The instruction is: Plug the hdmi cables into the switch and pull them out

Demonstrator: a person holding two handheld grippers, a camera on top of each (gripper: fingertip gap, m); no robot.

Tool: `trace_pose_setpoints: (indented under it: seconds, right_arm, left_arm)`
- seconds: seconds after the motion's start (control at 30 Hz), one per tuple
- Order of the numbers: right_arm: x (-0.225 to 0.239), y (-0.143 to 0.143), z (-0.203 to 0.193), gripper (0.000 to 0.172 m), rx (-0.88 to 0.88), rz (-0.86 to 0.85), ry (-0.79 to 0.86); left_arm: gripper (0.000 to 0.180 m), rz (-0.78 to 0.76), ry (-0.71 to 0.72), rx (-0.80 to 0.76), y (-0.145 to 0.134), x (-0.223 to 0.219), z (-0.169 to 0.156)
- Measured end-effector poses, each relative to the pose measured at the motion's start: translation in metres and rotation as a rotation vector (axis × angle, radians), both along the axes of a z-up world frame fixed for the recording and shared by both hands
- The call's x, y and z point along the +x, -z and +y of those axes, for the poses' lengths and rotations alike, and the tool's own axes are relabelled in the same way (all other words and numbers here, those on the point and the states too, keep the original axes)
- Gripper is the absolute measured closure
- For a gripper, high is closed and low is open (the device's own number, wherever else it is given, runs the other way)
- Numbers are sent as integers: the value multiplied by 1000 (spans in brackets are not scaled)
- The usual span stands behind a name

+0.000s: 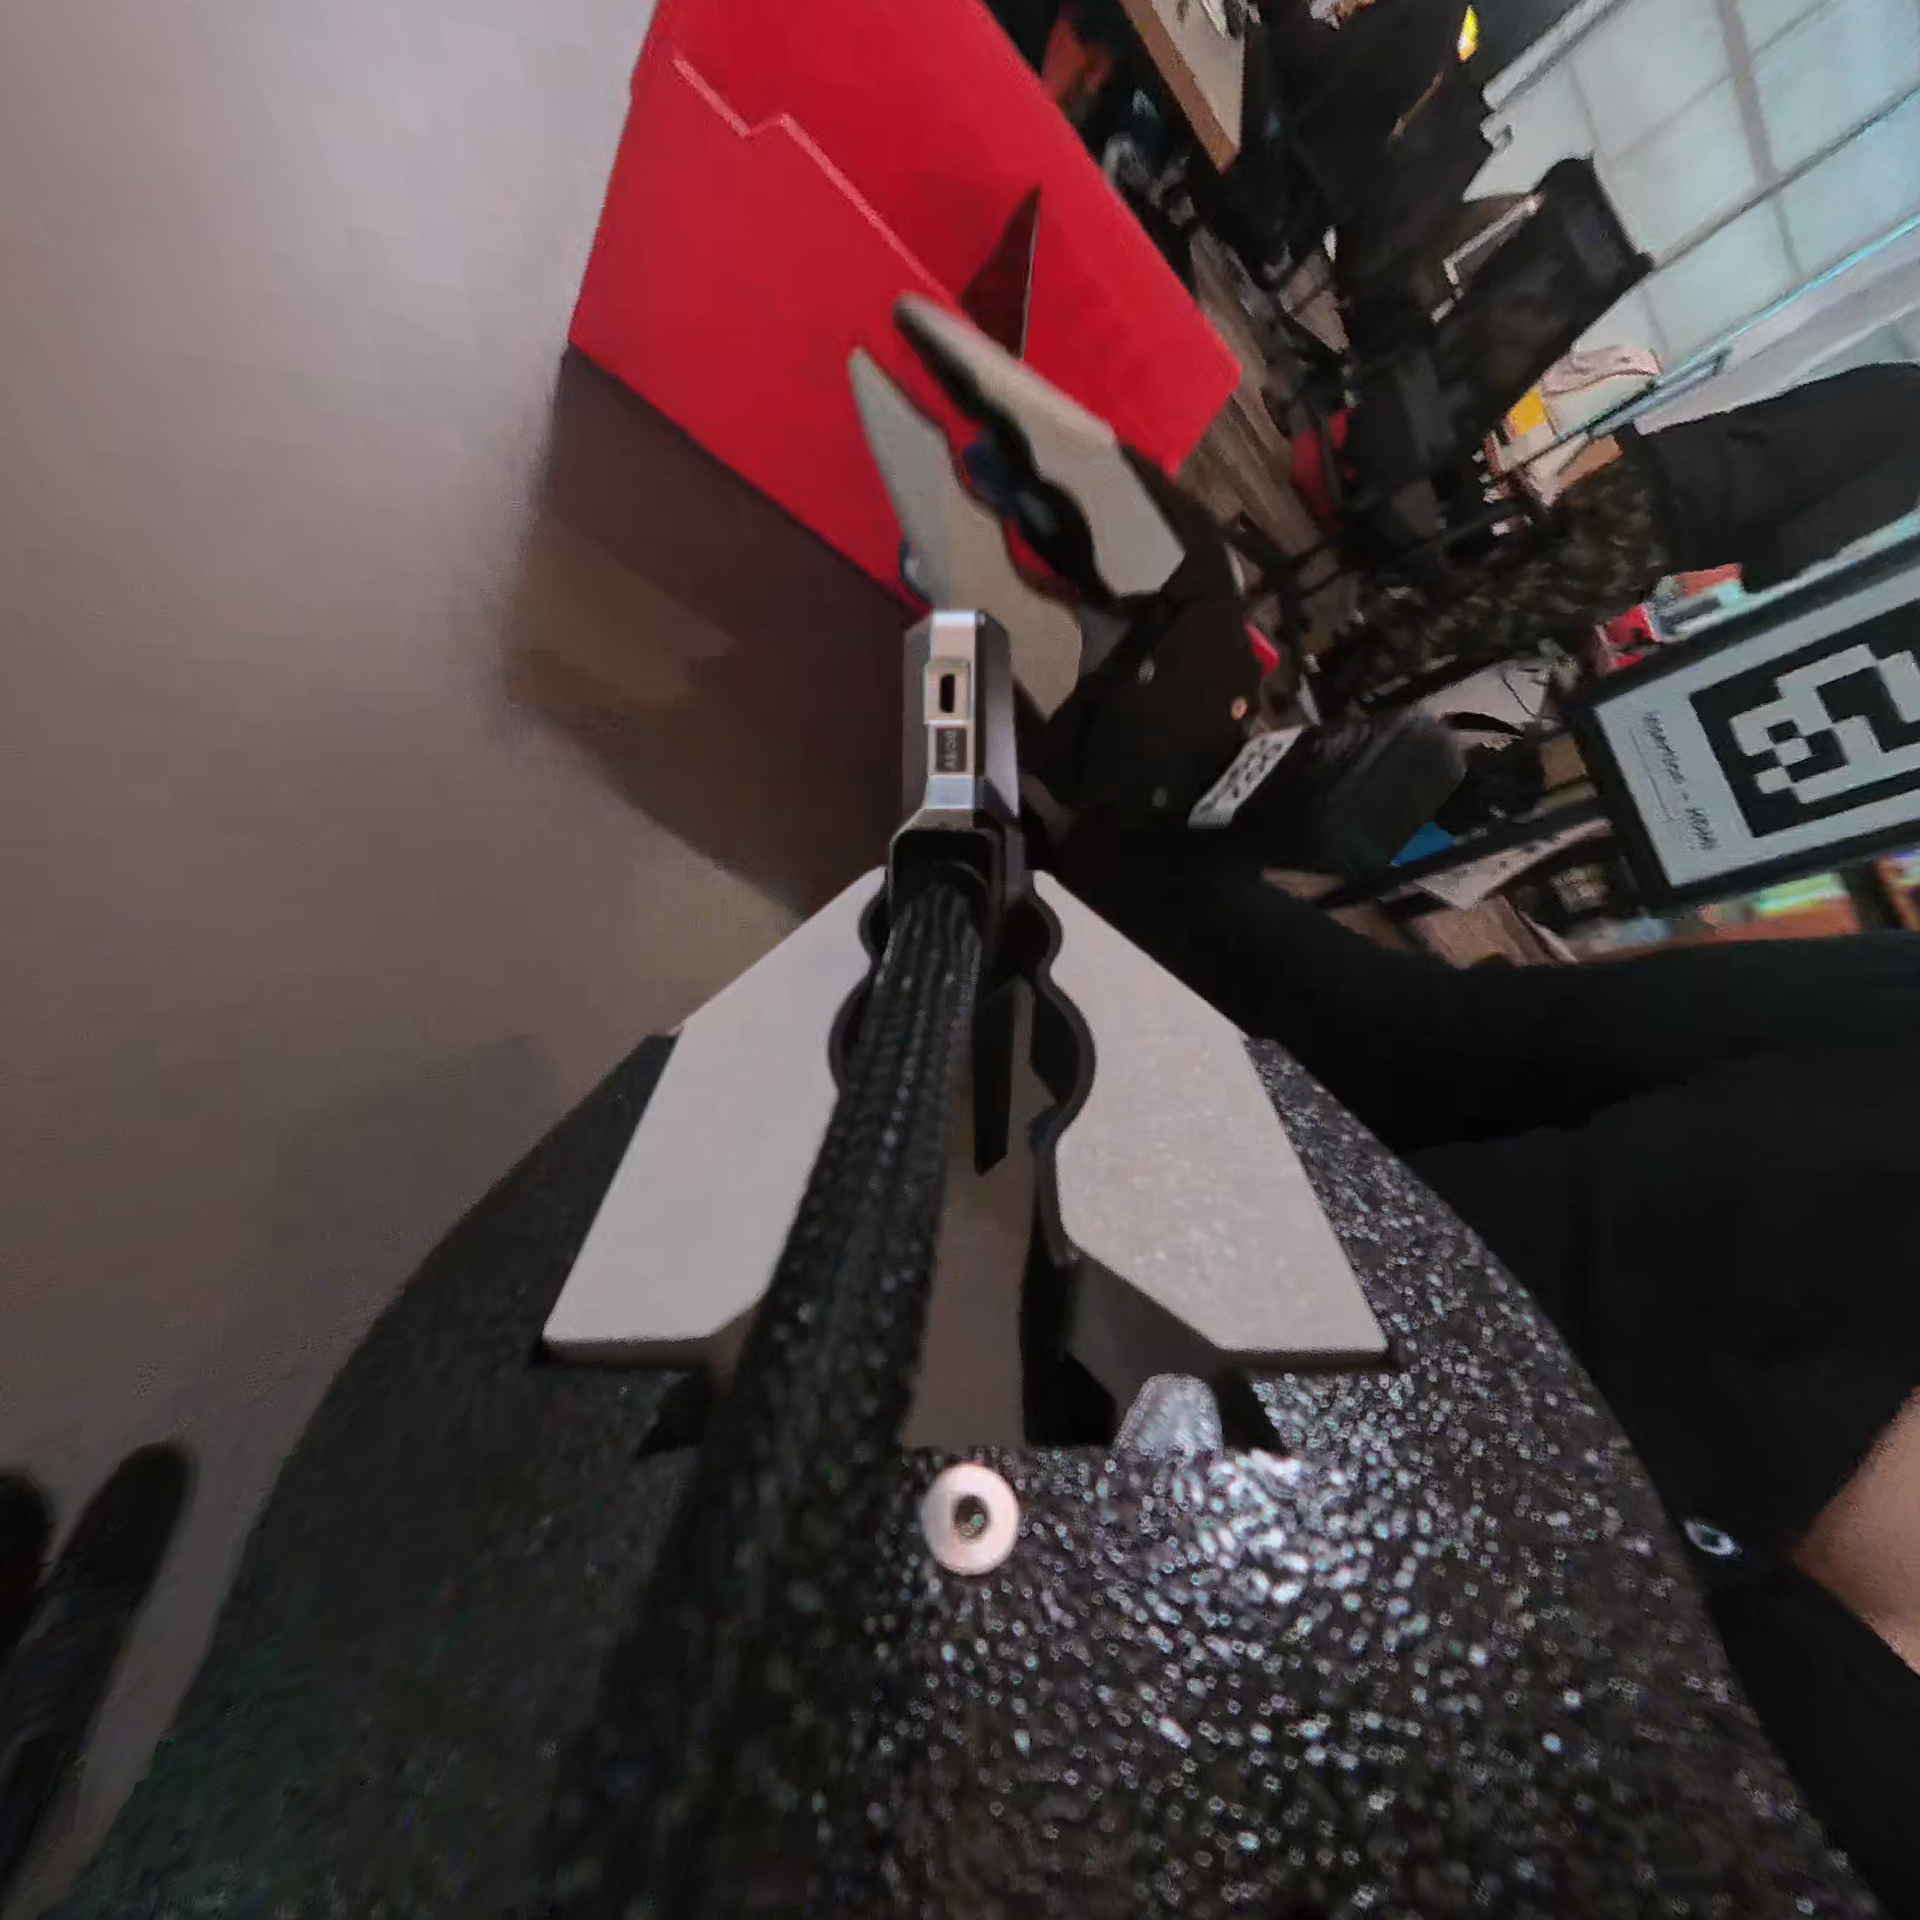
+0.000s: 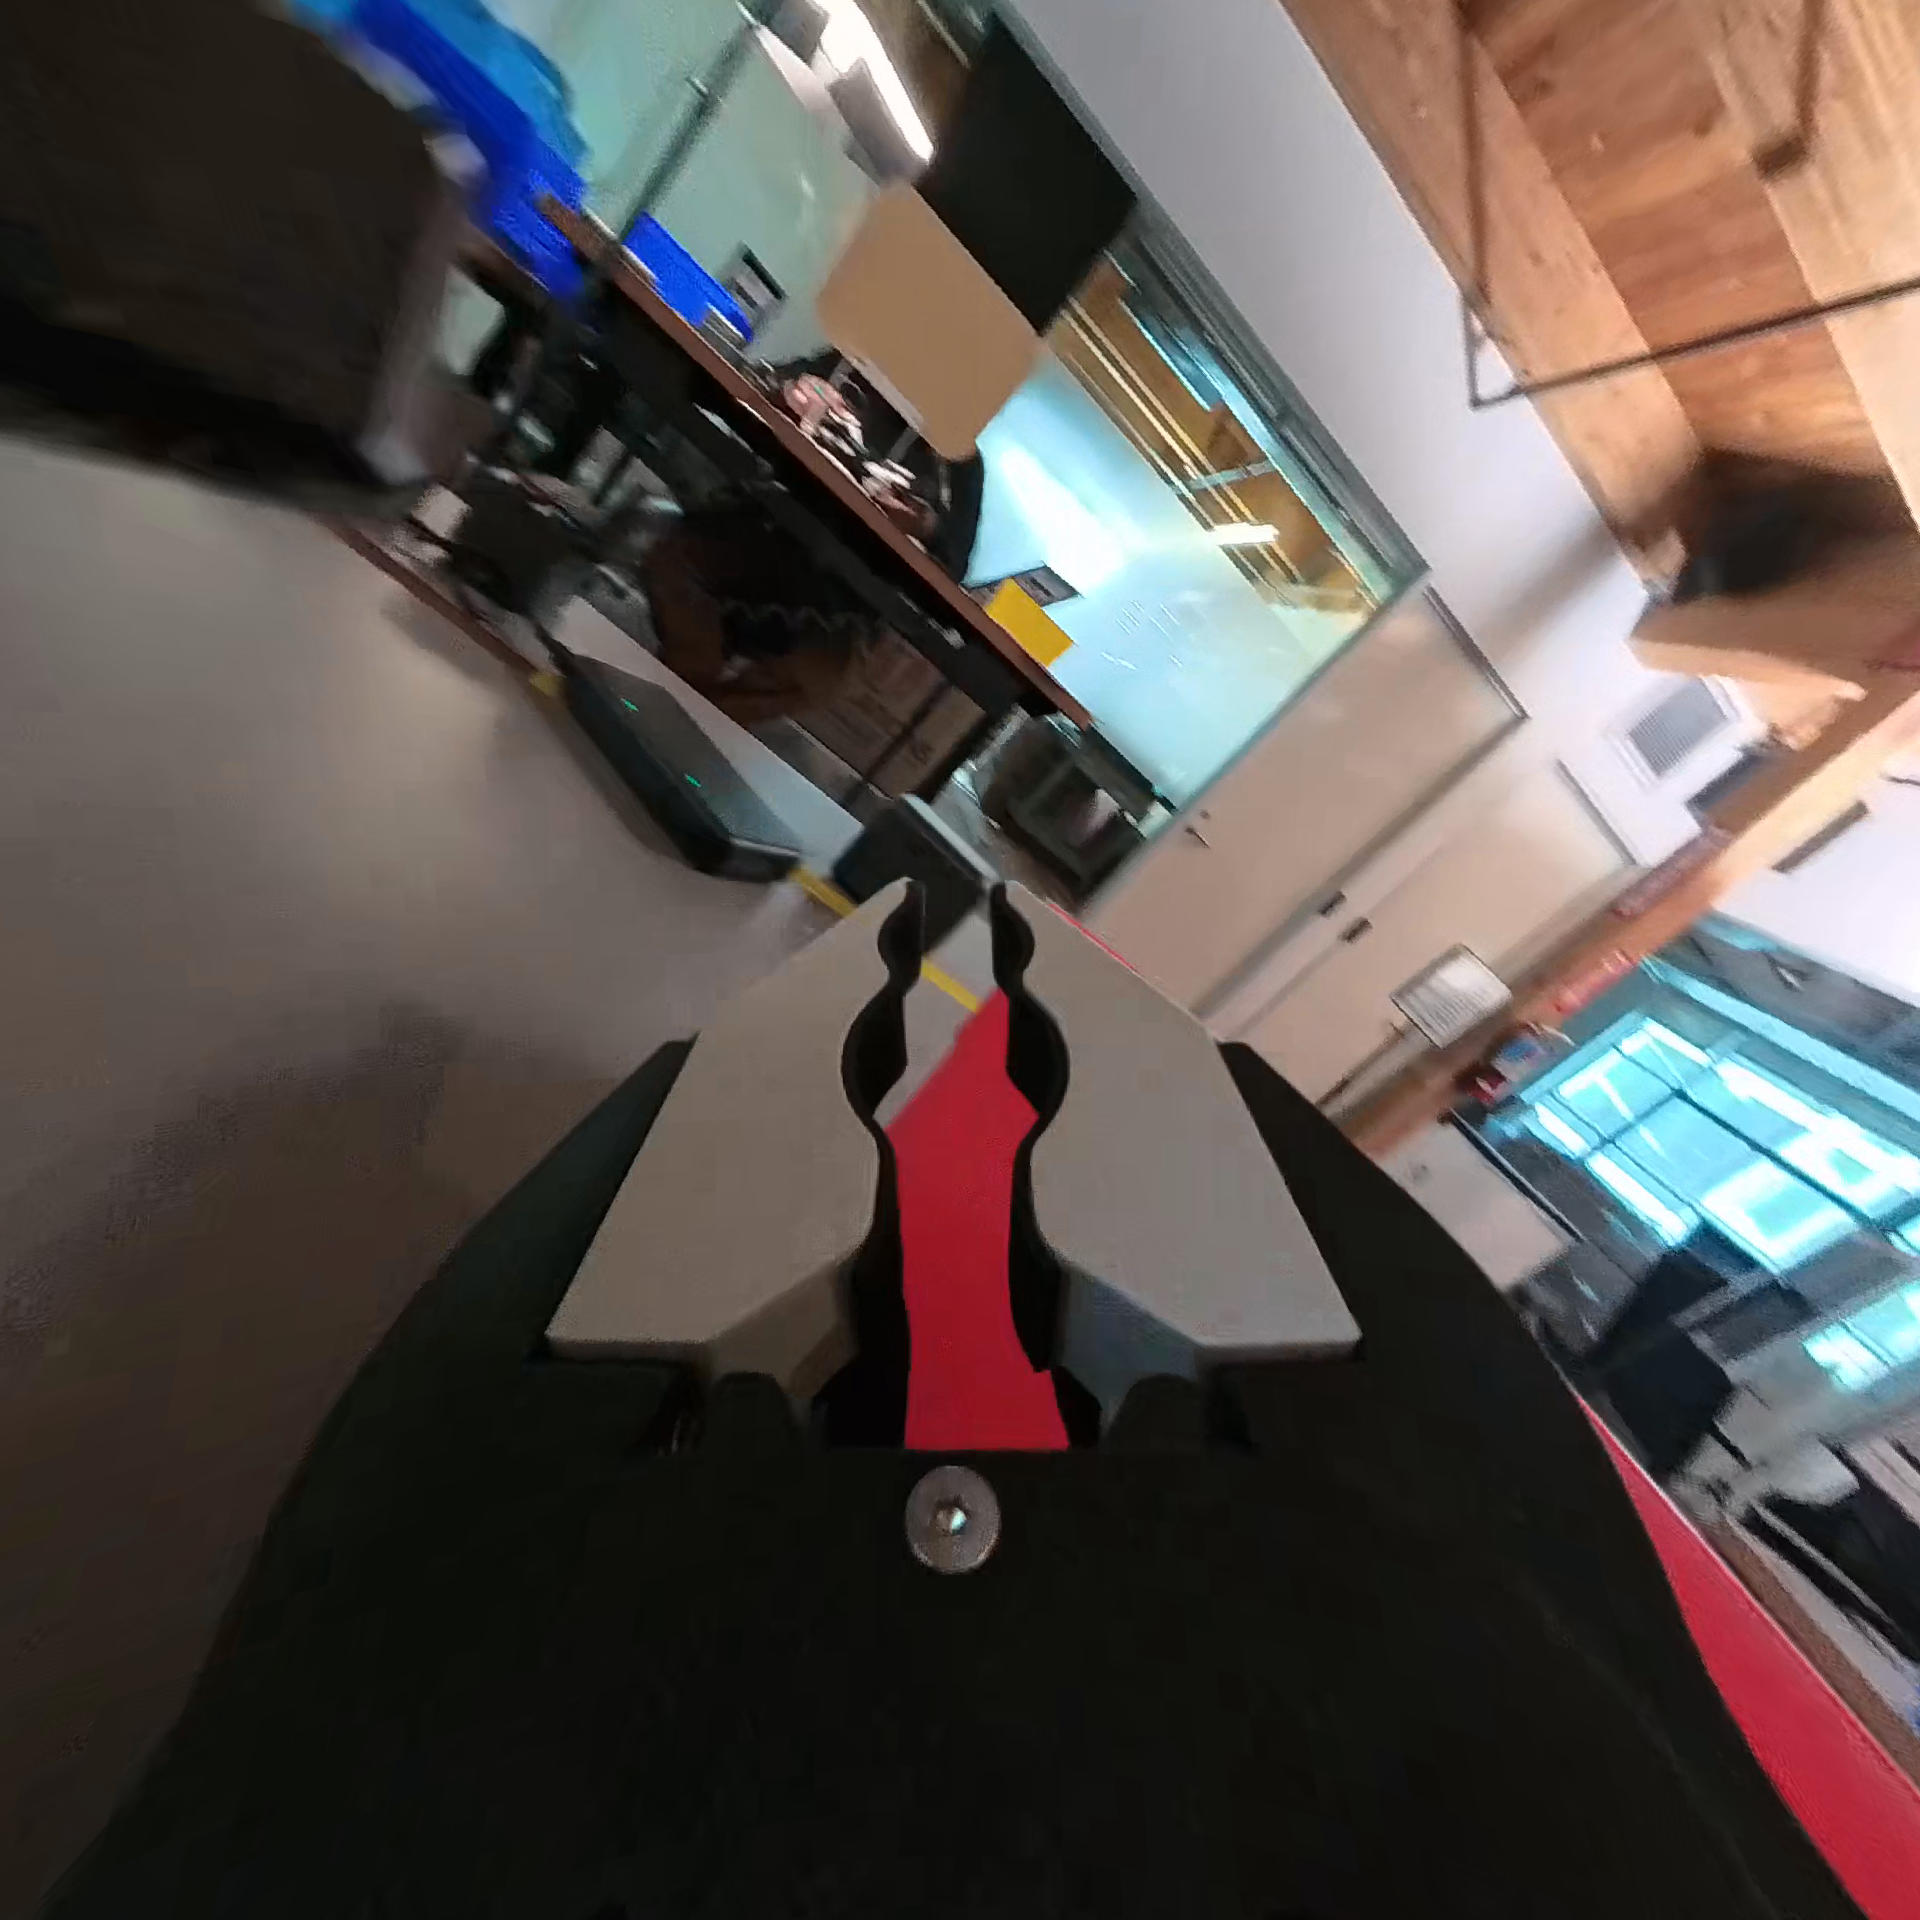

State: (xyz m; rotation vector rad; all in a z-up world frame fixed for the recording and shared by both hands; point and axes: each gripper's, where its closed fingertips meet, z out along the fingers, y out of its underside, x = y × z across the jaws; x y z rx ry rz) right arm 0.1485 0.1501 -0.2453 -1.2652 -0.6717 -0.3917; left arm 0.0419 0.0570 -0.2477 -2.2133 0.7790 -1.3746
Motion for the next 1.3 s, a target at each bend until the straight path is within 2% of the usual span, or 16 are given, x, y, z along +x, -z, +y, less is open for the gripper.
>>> trace_pose_setpoints:
  seconds: [0.1,0.23,0.43,0.47,0.5,0.57,0.7,0.77,0.8,0.83,0.93,1.07,1.13,1.2,1.27,1.3]
  right_arm:
    - [20,-6,4,164,24,18,42]
    - [27,-8,5,164,27,45,58]
    - [13,-9,1,164,32,28,1]
    - [11,-9,0,163,36,21,-4]
    - [10,-9,0,164,41,12,-8]
    - [7,-10,-2,163,48,3,-15]
    - [3,-15,-6,163,68,-7,-29]
    - [-1,-18,-10,163,85,-19,-39]
    - [-4,-18,-12,163,91,-27,-44]
    - [-6,-19,-13,163,96,-38,-48]
    - [-12,-18,-17,163,105,-67,-64]
    - [-18,-16,-19,163,107,-85,-80]
    - [-20,-15,-19,163,102,-83,-87]
    - [-21,-13,-18,163,93,-82,-93]
    - [-22,-11,-17,163,83,-78,-97]
    - [-23,-10,-17,163,78,-74,-100]
  left_arm:
    - [161,-7,91,-97,11,20,-6]
    - [160,28,180,-141,28,45,-15]
    - [158,10,120,-250,68,54,-3]
    - [156,11,83,-249,74,53,3]
    - [143,-12,53,-247,76,52,7]
    - [106,-113,-17,-248,63,53,13]
    - [78,-128,-79,-24,27,40,2]
    - [79,-128,-56,152,-2,31,-21]
    - [90,-168,-32,240,-24,26,-38]
    - [92,-204,-25,317,-45,19,-56]
    - [101,-180,-100,544,-82,-24,-97]
    - [106,-49,-485,699,-96,-128,-125]
    - [103,37,-727,732,-92,-193,-144]
    - [101,183,-920,763,-74,-254,-172]
    - [98,382,-1009,802,-48,-298,-206]
    - [100,472,-966,828,-32,-306,-223]
